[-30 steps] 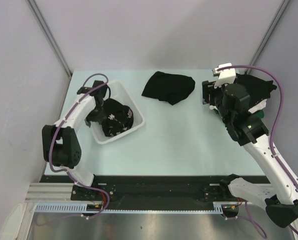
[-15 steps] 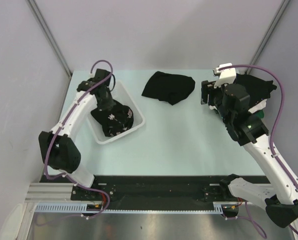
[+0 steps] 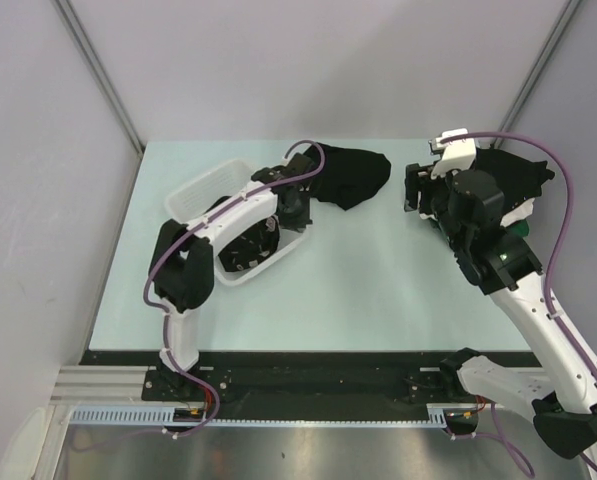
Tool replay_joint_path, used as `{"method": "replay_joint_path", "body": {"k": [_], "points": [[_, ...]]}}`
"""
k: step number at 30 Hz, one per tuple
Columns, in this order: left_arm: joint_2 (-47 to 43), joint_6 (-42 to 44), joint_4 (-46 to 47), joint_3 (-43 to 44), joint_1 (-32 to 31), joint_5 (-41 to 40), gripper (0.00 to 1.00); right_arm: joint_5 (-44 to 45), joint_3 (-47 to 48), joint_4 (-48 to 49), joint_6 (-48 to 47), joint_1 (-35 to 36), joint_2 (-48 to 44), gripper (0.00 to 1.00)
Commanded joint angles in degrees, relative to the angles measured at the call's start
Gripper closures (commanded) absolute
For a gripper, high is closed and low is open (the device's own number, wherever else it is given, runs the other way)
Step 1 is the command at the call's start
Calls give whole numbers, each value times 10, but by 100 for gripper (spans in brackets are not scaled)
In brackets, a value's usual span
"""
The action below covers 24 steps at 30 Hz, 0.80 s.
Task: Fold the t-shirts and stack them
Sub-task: Move the tshirt to the center of the board
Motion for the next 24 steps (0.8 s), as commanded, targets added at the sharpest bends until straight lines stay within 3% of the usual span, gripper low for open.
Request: {"method": "replay_joint_path", "body": {"k": [1,6,13,18,24], "points": [[24,-20,18,51,-8,13,100,15,1,-14,-5,0,-28,28],[22,-27,18,60,-9,20,100,28,1,-24,-16,-2,-31,28],[0,-19,2,147,-11,14,100,24,1,-24,-13,-2,-22,28],[48,-20,-18,190,-14,31,100,17,1,-17,-10,-3,-19,28],[101,-16,-31,177,-26,30,100,21,1,-17,-19,-3,-26,28]]}}
